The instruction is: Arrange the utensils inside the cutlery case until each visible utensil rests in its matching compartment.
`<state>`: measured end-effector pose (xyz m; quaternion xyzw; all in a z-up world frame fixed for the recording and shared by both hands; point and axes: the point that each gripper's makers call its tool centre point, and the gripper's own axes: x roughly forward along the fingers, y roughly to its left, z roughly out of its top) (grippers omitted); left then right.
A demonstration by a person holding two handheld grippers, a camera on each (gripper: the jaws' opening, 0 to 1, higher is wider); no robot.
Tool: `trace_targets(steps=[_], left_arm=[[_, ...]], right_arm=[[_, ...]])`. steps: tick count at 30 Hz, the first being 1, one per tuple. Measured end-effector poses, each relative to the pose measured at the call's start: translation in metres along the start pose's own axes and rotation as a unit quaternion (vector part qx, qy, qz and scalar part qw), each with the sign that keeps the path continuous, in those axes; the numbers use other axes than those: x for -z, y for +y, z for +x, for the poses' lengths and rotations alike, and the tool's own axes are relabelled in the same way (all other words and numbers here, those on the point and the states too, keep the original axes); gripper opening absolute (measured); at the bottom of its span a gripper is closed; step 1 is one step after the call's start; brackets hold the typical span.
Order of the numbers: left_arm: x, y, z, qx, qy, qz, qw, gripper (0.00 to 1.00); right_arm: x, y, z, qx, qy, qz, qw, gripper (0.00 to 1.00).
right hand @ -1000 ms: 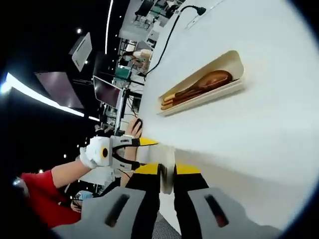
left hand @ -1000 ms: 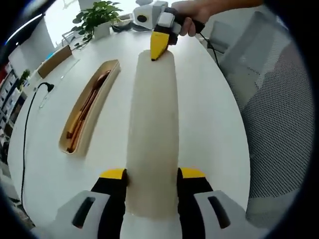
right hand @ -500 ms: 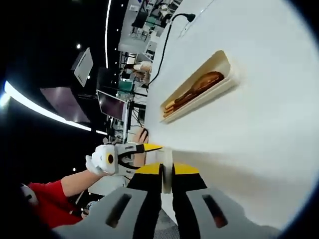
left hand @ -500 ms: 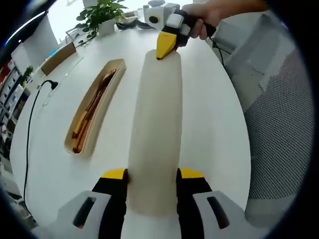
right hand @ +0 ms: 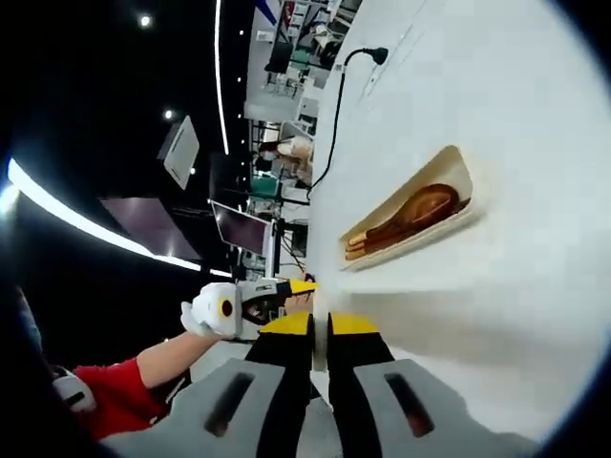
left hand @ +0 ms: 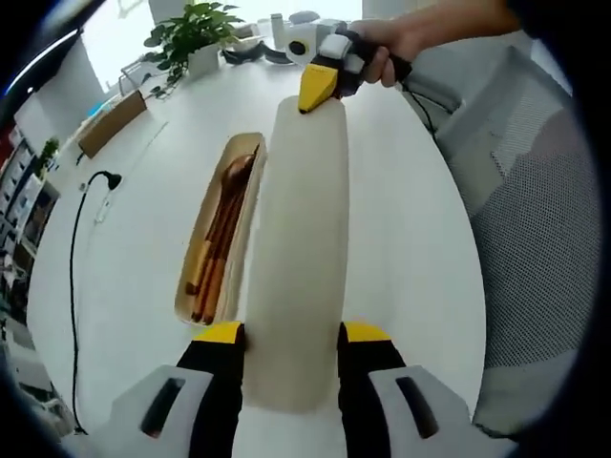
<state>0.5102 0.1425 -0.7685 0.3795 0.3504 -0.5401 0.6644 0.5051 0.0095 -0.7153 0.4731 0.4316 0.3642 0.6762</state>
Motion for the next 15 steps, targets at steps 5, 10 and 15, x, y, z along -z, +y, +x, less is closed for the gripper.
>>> trace_targets(steps=[5, 10, 15], left_arm=[[-0.018, 0.029, -0.003, -0.013, 0.006, 0.006, 0.9999, 0.39], [-0.031, 0.047, -0.002, -0.021, 0.01, 0.009, 0.9997, 0.39], [-0.037, 0.06, 0.004, -0.018, 0.011, -0.001, 0.9998, 0.39]], right_arm=[[-0.031, -0.005, -0.003, 0.053, -0.022, -0.008, 0.9983, 0.05], [-0.055, -0.002, -0.006, 0.09, -0.025, -0.038, 0.9949, 0.08], [-0.075, -0.004, -0.004, 0.123, -0.02, -0.052, 0.9908, 0.09]])
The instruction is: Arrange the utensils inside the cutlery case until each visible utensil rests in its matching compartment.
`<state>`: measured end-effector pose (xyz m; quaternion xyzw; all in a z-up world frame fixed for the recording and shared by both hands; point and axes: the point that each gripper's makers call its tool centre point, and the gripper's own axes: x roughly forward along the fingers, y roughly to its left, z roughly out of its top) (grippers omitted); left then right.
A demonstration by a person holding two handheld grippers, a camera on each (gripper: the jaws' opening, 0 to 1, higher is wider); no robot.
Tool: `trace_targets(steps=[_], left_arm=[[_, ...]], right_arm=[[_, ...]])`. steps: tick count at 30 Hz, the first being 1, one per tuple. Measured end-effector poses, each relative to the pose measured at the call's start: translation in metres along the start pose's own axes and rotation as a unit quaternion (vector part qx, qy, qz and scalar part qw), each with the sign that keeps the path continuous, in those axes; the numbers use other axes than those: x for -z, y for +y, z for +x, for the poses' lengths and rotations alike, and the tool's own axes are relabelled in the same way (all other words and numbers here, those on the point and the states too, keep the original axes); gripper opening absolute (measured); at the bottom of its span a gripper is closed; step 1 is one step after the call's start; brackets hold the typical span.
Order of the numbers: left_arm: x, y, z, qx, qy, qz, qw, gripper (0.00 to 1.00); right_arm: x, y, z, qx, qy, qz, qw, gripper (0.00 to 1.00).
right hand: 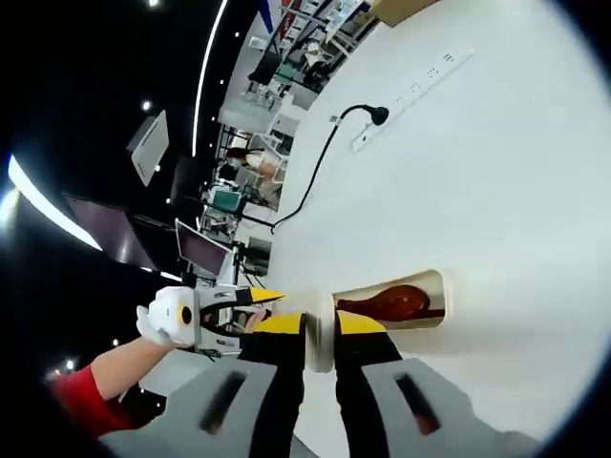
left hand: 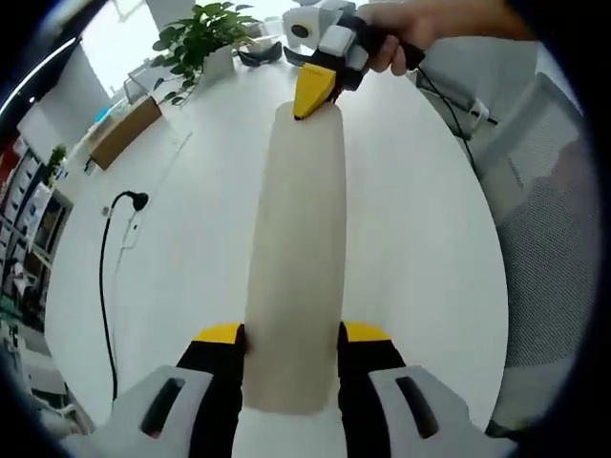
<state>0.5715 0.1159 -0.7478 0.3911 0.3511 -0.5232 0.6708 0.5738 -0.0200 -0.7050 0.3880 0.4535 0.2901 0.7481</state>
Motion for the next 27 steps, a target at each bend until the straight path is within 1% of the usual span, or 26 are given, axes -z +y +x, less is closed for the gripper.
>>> trace_targets(steps=[1, 3, 5, 6, 7, 9, 11, 12, 13, 14, 15, 16, 17, 19, 21, 23, 25, 27], left_arm=[[-0.001, 0.003, 0.0, 0.002, 0.002, -0.002, 1.0, 0.39], [-0.002, 0.012, 0.0, -0.001, 0.003, -0.003, 1.0, 0.39], [-0.002, 0.01, 0.004, 0.003, 0.008, -0.007, 0.9999, 0.39], [-0.002, 0.01, 0.006, 0.004, 0.01, -0.007, 0.9999, 0.39], [-0.001, 0.009, 0.009, 0.006, 0.013, -0.009, 0.9999, 0.39], [0.001, 0.008, 0.014, 0.005, 0.02, -0.005, 0.9998, 0.39], [0.003, 0.006, 0.019, 0.006, 0.026, -0.003, 0.9996, 0.39], [0.004, 0.004, 0.022, 0.004, 0.029, -0.002, 0.9996, 0.39], [0.005, 0.008, 0.026, -0.01, 0.03, 0.016, 0.9994, 0.39], [0.006, 0.006, 0.028, -0.007, 0.029, 0.015, 0.9994, 0.39], [0.006, 0.006, 0.031, -0.003, 0.031, 0.01, 0.9995, 0.39], [0.009, 0.005, 0.034, 0.0, 0.037, 0.007, 0.9993, 0.39], [0.009, 0.005, 0.036, 0.0, 0.038, 0.01, 0.9992, 0.39], [0.009, 0.006, 0.039, -0.003, 0.038, 0.014, 0.9992, 0.39], [0.007, 0.002, 0.041, 0.004, 0.036, 0.011, 0.9993, 0.39], [0.007, 0.002, 0.043, 0.0, 0.041, 0.018, 0.999, 0.39], [0.007, -0.001, 0.045, 0.003, 0.048, 0.015, 0.9988, 0.39], [0.007, -0.001, 0.044, 0.002, 0.045, 0.011, 0.9989, 0.39]], right_arm=[[-0.003, -0.001, 0.001, 0.009, 0.004, -0.008, 0.9999, 0.09], [-0.007, -0.003, 0.003, 0.015, 0.003, -0.01, 0.9998, 0.1], [-0.007, -0.007, 0.005, 0.022, 0.011, -0.006, 0.9997, 0.1], [-0.008, -0.01, 0.006, 0.028, 0.01, -0.009, 0.9995, 0.11], [-0.007, -0.016, 0.007, 0.041, 0.013, -0.012, 0.999, 0.11], [-0.007, -0.021, 0.01, 0.049, 0.012, -0.014, 0.9987, 0.12], [-0.004, -0.028, 0.012, 0.063, 0.019, -0.022, 0.9976, 0.13], [-0.004, -0.032, 0.013, 0.074, 0.018, -0.031, 0.9966, 0.13], [-0.004, -0.035, 0.013, 0.084, 0.017, -0.034, 0.9958, 0.13], [-0.002, -0.04, 0.012, 0.099, 0.018, -0.037, 0.9942, 0.14], [-0.002, -0.04, 0.013, 0.101, 0.017, -0.041, 0.9939, 0.14], [-0.001, -0.043, 0.015, 0.107, 0.021, -0.056, 0.9925, 0.14], [0.0, -0.045, 0.015, 0.113, 0.025, -0.061, 0.9914, 0.14], [-0.002, -0.048, 0.015, 0.123, 0.021, -0.074, 0.9894, 0.15], [-0.003, -0.055, 0.013, 0.14, 0.022, -0.087, 0.9861, 0.15], [-0.003, -0.059, 0.014, 0.144, 0.025, -0.087, 0.9854, 0.15], [-0.002, -0.062, 0.015, 0.15, 0.027, -0.087, 0.9844, 0.16], [-0.003, -0.067, 0.015, 0.16, 0.028, -0.092, 0.9823, 0.16]])
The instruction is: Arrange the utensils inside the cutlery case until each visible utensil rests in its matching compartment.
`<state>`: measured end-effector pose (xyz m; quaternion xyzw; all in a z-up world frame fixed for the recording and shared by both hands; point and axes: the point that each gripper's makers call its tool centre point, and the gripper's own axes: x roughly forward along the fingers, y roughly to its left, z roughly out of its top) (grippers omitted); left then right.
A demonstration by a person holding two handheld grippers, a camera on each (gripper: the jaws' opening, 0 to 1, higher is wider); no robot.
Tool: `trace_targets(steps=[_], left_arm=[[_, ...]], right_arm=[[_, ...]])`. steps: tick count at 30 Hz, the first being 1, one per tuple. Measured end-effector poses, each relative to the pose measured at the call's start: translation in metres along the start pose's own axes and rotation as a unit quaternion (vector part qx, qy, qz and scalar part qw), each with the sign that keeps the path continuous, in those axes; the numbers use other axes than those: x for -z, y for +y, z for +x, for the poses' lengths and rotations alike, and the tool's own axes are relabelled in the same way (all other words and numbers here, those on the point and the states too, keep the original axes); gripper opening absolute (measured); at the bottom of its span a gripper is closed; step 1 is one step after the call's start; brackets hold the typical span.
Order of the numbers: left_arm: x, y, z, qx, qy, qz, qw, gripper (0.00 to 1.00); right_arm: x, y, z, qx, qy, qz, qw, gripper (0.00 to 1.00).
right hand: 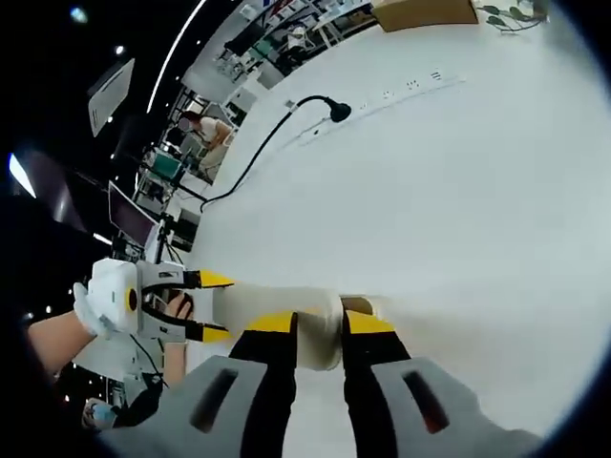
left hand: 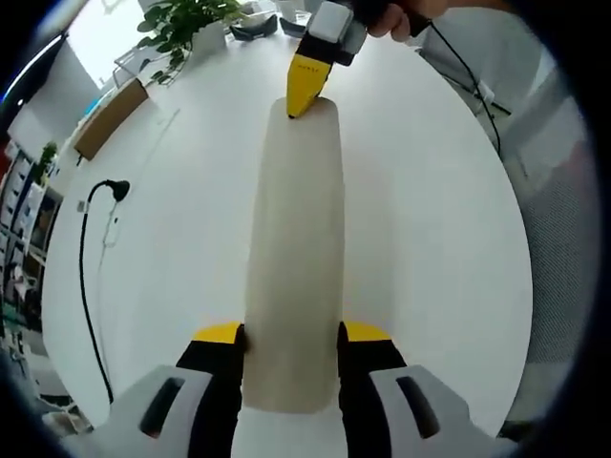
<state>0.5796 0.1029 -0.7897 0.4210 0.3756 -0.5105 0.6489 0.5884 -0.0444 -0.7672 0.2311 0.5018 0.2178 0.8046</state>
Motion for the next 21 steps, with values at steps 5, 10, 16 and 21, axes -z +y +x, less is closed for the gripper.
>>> trace_targets(steps=[5, 10, 16, 21], left_arm=[[0.006, -0.007, 0.007, 0.004, 0.018, 0.04, 0.999, 0.39], [0.007, -0.001, 0.01, 0.01, 0.016, 0.022, 0.9996, 0.39], [0.007, 0.0, 0.009, 0.013, 0.017, 0.021, 0.9995, 0.39], [0.003, -0.001, 0.008, 0.014, 0.016, 0.025, 0.9995, 0.39]], right_arm=[[0.006, -0.01, -0.001, 0.037, 0.021, -0.056, 0.9975, 0.13], [0.007, -0.025, -0.003, 0.065, 0.014, -0.1, 0.9928, 0.0], [0.001, -0.032, -0.009, 0.042, -0.032, -0.016, 0.9985, 0.02], [0.004, -0.033, -0.008, -0.019, -0.049, 0.116, 0.9918, 0.06]])
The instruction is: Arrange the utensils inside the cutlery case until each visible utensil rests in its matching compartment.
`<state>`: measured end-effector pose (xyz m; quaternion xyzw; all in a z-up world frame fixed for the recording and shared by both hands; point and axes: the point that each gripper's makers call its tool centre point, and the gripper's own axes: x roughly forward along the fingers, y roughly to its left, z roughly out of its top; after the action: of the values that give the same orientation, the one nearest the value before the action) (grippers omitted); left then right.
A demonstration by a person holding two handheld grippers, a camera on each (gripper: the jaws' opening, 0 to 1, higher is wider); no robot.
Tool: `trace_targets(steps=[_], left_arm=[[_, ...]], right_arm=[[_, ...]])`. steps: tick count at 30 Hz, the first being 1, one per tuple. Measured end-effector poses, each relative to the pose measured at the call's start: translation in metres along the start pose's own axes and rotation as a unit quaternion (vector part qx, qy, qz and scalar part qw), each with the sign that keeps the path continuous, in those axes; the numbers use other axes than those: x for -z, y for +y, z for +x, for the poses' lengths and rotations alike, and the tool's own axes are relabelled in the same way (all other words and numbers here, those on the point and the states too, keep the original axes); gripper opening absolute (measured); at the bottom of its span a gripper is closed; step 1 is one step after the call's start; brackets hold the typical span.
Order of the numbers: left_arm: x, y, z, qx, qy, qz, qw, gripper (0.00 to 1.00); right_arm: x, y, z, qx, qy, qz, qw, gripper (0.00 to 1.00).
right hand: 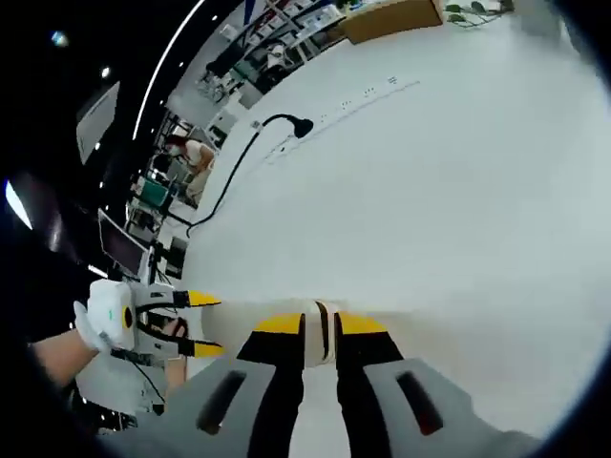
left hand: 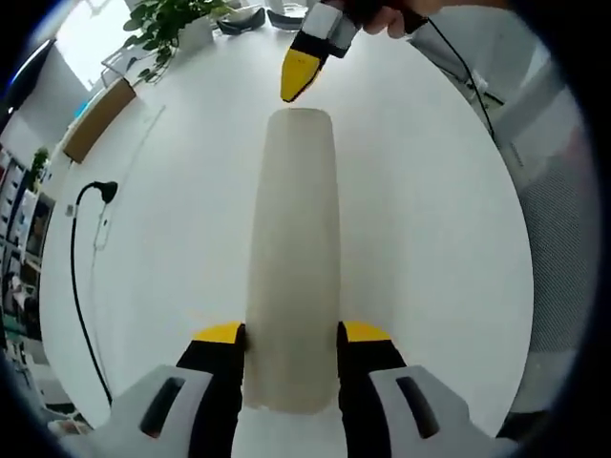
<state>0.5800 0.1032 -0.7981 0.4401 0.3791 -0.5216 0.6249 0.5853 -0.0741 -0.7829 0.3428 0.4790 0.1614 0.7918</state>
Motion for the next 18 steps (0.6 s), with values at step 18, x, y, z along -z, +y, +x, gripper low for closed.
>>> trace_targets(steps=[18], left_arm=[[0.003, -0.001, 0.01, -0.003, 0.011, 0.0, 0.9999, 0.4]], right_arm=[[0.016, 0.009, 0.005, -0.015, 0.014, 0.003, 0.9998, 0.07]])
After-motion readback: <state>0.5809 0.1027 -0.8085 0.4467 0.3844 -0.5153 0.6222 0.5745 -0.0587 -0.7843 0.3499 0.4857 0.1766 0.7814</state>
